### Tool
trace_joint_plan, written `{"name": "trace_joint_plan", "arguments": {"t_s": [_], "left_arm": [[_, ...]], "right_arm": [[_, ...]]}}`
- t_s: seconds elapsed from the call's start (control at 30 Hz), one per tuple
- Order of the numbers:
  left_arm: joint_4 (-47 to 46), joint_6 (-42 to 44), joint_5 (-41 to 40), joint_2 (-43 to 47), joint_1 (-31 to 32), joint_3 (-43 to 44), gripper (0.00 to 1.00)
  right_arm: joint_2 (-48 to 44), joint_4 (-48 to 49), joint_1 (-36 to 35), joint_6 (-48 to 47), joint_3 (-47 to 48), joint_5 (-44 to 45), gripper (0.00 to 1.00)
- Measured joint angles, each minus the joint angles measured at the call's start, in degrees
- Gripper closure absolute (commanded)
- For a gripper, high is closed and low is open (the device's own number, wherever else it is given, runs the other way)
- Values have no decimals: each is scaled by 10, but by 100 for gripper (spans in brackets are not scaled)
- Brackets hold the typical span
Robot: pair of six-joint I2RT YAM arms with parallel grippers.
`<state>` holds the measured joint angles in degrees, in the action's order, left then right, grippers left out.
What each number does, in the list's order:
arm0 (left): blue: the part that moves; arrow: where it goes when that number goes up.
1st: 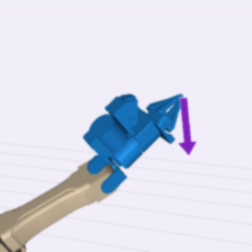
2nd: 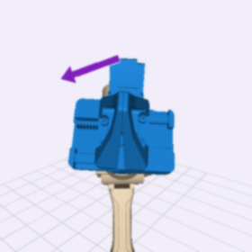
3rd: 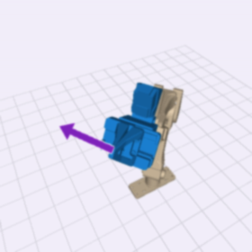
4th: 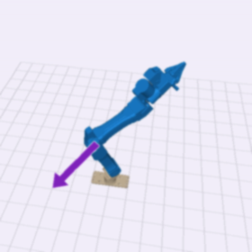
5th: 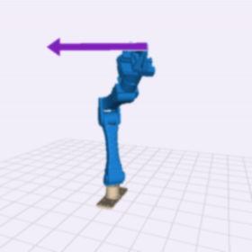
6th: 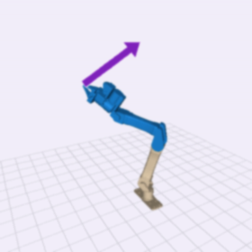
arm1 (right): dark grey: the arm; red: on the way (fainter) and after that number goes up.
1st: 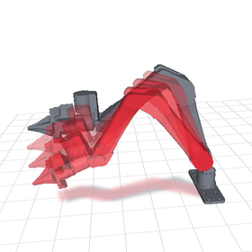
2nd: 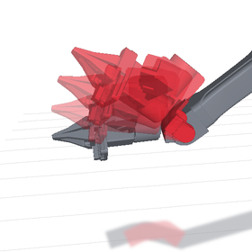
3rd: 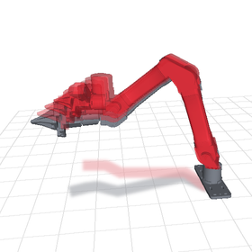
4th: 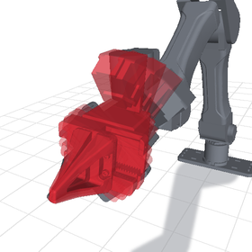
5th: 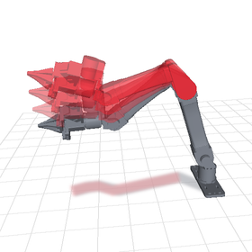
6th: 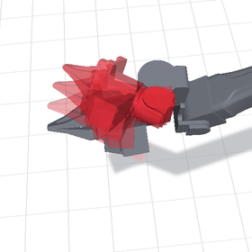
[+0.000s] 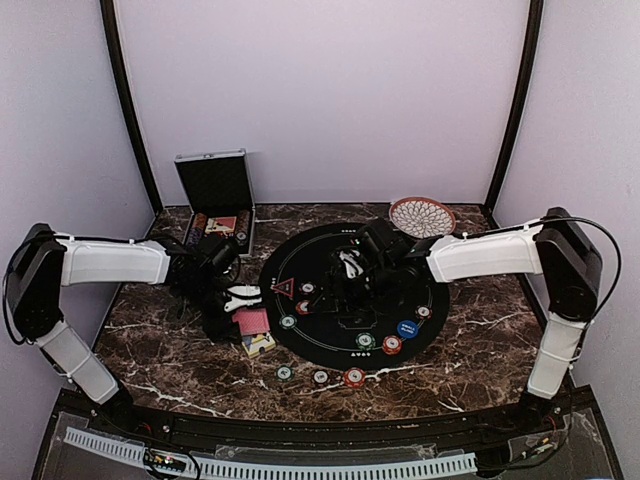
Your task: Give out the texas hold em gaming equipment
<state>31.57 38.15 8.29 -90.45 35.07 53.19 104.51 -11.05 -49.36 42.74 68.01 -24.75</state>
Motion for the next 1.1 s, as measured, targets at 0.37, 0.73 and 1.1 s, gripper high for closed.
{"name": "trace_joint_plan", "arguments": {"t_s": [0.37, 0.73, 1.1], "left_arm": [[54, -18, 12, 16, 0, 50, 90], [107, -54, 35, 27, 3, 162, 91], [133, -65, 48, 27, 12, 180, 91]], "right_arm": [[42, 58, 4, 26, 14, -77, 22], [83, 217, 9, 136, 40, -177, 20], [97, 336, 9, 225, 40, -209, 20]]}}
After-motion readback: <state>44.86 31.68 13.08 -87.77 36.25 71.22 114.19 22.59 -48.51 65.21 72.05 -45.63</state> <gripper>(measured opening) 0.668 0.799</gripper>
